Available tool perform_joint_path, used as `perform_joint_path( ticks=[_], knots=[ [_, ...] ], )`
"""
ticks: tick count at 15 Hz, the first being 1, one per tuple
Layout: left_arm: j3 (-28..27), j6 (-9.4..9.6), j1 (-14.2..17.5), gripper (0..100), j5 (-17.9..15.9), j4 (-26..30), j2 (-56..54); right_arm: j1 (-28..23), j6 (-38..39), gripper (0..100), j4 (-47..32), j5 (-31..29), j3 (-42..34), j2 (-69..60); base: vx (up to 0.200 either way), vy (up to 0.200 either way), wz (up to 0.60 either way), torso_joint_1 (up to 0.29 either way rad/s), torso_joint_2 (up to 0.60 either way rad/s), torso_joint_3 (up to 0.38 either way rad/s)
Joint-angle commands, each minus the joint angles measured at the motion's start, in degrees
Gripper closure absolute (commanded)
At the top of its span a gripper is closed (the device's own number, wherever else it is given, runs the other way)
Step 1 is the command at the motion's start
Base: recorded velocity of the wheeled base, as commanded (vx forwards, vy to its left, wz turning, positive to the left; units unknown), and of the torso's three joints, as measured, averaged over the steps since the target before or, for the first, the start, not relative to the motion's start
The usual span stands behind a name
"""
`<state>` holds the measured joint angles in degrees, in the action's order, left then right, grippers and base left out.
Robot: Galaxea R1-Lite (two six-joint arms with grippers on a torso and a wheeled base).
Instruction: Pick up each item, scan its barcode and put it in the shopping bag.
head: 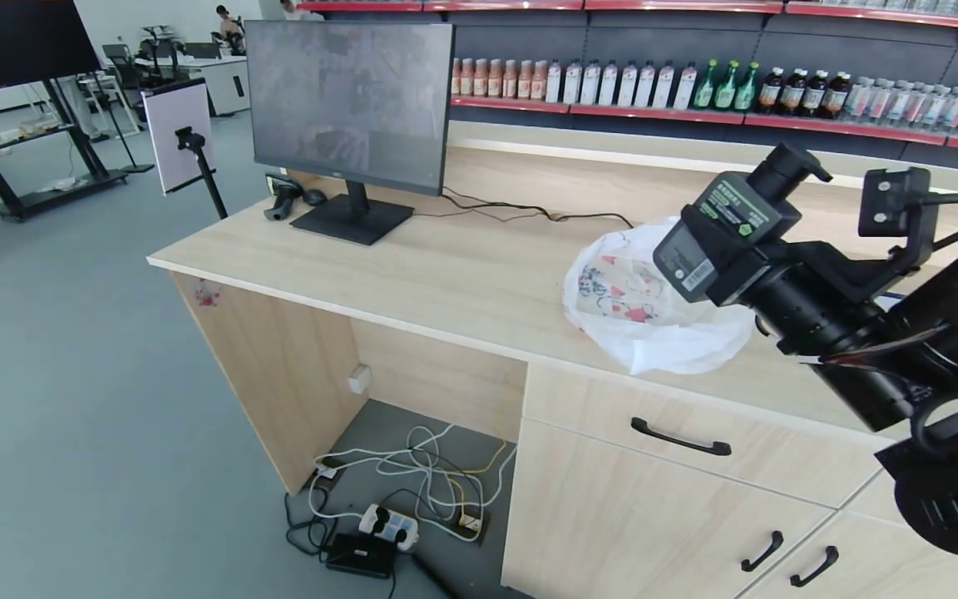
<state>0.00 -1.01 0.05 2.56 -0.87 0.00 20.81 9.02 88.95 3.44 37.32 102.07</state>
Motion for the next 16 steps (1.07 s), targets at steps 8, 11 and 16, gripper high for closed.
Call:
perform_joint_path(
  ticks=[8, 11, 16],
  knots=[
    [0.0, 0.75, 0.0, 0, -0.1, 0.2, 0.0, 0.0, 23.6, 100, -18.5, -3.4, 18.6, 12.9, 0.000, 0.000, 0.00, 0.000, 0.00, 0.000],
    [0.0, 0.75, 0.0, 0, -0.1, 0.1, 0.0, -2.6, 24.1, 100, -25.4, -4.1, 24.5, 16.8, 0.000, 0.000, 0.00, 0.000, 0.00, 0.000],
    [0.0, 1.89, 0.0, 0, -0.2, 0.1, 0.0, -6.0, 23.5, 100, -38.2, -5.1, 31.7, 19.1, 0.000, 0.000, 0.00, 0.000, 0.00, 0.000]
  ],
)
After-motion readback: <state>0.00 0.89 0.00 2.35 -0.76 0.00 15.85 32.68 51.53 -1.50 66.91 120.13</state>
